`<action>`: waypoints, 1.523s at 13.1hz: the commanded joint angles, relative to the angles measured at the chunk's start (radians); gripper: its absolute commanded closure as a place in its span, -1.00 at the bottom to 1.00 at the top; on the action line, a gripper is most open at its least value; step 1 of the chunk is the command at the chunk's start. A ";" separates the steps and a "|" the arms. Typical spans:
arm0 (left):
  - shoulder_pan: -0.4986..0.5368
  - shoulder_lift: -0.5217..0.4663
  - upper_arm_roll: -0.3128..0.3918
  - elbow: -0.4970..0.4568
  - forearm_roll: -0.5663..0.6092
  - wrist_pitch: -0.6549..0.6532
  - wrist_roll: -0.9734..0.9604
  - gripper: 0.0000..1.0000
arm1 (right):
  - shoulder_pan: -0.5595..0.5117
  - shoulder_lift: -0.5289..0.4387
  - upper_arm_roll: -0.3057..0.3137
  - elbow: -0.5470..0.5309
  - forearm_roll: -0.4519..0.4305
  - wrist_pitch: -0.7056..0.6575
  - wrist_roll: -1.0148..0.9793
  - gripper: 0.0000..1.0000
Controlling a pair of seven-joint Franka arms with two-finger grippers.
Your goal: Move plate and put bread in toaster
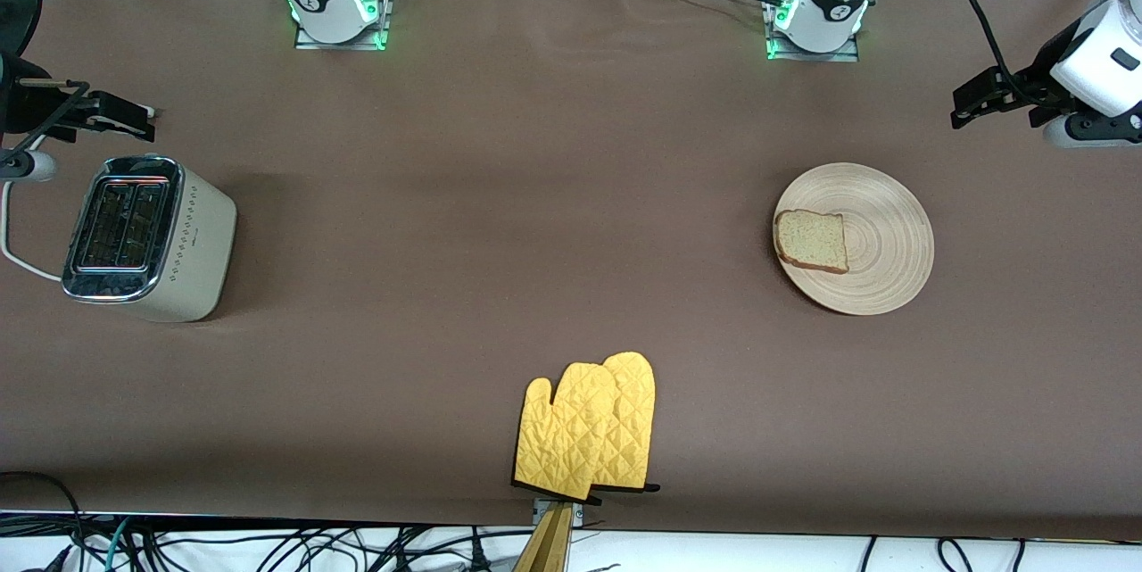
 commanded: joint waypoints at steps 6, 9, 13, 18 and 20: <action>0.006 -0.007 0.013 -0.037 -0.027 0.036 -0.005 -1.00 | -0.010 0.010 0.002 0.023 0.017 -0.006 -0.006 -1.00; 0.006 -0.007 0.030 -0.071 -0.026 0.093 0.011 -1.00 | -0.010 0.011 0.002 0.023 0.017 -0.006 -0.006 -1.00; 0.009 0.016 0.036 -0.146 -0.020 0.220 0.011 -1.00 | -0.010 0.011 0.002 0.023 0.017 -0.006 -0.006 -1.00; 0.027 0.047 0.037 -0.247 -0.018 0.390 0.020 -1.00 | -0.010 0.011 0.002 0.023 0.017 -0.006 -0.006 -1.00; 0.052 0.061 0.046 -0.280 -0.018 0.450 0.080 -1.00 | -0.008 0.011 0.002 0.023 0.017 -0.006 -0.006 -1.00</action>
